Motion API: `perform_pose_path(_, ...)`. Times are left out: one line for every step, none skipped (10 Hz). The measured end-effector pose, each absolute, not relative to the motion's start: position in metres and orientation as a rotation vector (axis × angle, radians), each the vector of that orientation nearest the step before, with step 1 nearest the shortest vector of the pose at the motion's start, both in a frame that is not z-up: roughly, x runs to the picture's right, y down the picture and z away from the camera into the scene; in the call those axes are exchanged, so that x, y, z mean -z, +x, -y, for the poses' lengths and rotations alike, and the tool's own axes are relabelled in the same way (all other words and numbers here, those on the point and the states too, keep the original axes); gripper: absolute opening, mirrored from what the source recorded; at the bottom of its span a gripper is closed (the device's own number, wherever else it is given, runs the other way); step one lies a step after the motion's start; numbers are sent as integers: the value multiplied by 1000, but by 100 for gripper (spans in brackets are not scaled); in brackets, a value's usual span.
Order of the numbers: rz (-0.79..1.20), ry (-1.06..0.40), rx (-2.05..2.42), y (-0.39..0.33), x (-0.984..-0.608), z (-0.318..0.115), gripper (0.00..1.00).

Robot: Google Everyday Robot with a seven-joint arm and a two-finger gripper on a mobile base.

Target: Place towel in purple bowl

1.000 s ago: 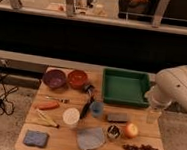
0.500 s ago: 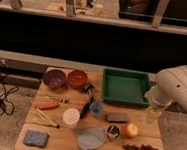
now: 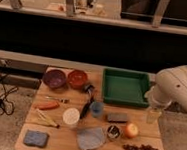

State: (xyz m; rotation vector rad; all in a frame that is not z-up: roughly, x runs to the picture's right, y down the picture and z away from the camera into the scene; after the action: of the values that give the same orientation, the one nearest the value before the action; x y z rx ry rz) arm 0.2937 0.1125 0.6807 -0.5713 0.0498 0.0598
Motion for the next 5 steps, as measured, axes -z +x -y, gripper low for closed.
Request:
perform_pose_path(-55,-581,-52,292,-681,-119,80)
perform_pose_path(-58,-598,-32,284,-683,-131,80)
perform_pose_path(-54,-607,-12,275,-683,-139,80)
perform_pose_path(-43,-624,27,259,-683,-154,80)
perform_pose_path(-37,-634,49,252,-681,-163,80)
